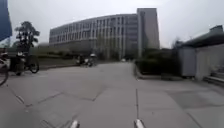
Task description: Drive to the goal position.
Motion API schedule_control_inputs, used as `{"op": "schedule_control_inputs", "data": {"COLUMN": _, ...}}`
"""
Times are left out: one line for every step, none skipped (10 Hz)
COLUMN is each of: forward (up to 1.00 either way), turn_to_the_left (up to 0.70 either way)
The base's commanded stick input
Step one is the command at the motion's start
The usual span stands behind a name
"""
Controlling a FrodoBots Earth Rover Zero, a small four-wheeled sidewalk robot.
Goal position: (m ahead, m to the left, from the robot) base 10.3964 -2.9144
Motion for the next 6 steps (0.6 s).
{"op": "schedule_control_inputs", "data": {"forward": 1.0, "turn_to_the_left": 0.02}}
{"op": "schedule_control_inputs", "data": {"forward": 1.0, "turn_to_the_left": 0.02}}
{"op": "schedule_control_inputs", "data": {"forward": 1.0, "turn_to_the_left": 0.02}}
{"op": "schedule_control_inputs", "data": {"forward": 1.0, "turn_to_the_left": 0.02}}
{"op": "schedule_control_inputs", "data": {"forward": 1.0, "turn_to_the_left": 0.02}}
{"op": "schedule_control_inputs", "data": {"forward": 1.0, "turn_to_the_left": 0.02}}
